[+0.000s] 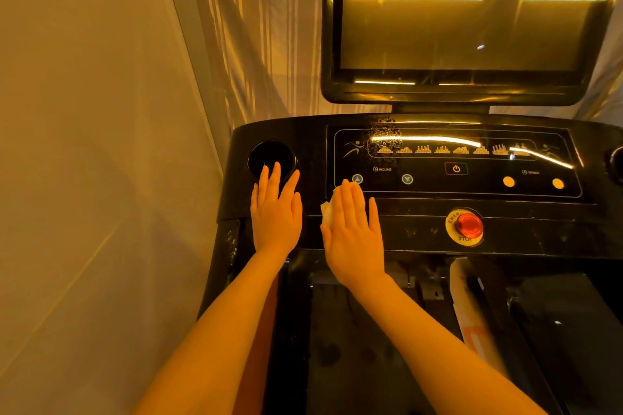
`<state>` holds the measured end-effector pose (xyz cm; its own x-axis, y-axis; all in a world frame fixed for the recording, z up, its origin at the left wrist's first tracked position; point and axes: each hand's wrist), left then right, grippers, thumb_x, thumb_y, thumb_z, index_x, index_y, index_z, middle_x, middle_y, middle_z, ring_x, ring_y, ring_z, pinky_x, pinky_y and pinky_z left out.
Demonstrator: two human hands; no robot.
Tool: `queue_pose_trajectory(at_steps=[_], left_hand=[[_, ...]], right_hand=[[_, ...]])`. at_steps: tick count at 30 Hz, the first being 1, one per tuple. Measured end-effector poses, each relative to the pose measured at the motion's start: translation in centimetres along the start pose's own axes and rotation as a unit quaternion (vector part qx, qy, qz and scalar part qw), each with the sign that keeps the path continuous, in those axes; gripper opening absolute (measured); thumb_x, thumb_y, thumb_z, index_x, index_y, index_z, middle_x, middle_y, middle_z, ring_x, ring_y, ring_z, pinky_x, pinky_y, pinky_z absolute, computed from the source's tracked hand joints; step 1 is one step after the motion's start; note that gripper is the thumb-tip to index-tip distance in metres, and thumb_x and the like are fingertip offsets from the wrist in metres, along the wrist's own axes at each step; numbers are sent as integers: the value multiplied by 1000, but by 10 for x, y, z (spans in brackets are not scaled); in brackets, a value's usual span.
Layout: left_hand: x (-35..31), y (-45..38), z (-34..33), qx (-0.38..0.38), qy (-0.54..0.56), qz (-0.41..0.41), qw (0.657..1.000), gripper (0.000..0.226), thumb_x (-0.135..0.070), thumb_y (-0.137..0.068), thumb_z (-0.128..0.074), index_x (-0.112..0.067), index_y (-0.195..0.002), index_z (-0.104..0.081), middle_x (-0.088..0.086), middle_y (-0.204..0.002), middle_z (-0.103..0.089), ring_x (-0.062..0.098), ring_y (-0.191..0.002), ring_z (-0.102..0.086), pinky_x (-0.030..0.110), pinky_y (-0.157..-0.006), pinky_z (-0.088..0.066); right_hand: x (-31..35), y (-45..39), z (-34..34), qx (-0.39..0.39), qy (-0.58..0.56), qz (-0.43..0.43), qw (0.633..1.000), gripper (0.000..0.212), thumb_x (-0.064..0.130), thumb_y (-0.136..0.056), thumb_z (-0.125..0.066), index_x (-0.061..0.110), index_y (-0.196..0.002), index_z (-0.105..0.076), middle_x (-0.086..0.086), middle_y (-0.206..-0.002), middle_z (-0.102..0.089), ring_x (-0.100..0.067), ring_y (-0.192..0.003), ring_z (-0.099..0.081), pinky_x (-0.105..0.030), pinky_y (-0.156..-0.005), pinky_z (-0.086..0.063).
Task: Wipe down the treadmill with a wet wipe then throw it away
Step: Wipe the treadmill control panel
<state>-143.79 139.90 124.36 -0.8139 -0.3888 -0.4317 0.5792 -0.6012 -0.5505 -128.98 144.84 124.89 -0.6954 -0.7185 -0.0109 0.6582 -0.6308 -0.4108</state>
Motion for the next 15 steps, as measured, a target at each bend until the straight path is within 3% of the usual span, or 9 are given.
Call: queue_pose_trajectory(at_steps=[5,15], left_hand=[[0,1,1,4,-5,1,1000,44,-23,-101,-46,-23,-145,-44,8,-158,-29,24,-149,-11,43,-118,-13],[-3,1,4,15,-10,14,1000,43,-23,-102,-45,-23,-145,-44,7,-158,-28,24,-150,-11,40,-116,-14]], right_hand=[[-15,4,1,-6,17,-8,1000,68,44,-98,-18,4,-153,-22,-19,-159,-19,-33,-149,-12,-52,-118,-12],[-26,12,5,-4,0,-84,996,71,44,-100,-35,2,-154,-16,-21,-161,-10,-35,-149,-6,-49,-119,-10]])
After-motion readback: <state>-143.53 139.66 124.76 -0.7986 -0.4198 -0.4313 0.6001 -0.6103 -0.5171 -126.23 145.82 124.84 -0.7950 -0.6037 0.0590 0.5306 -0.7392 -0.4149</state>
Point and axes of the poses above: each hand's wrist, its own y-axis away from the middle knuckle, its own z-axis out of the back of the hand, x = y × z
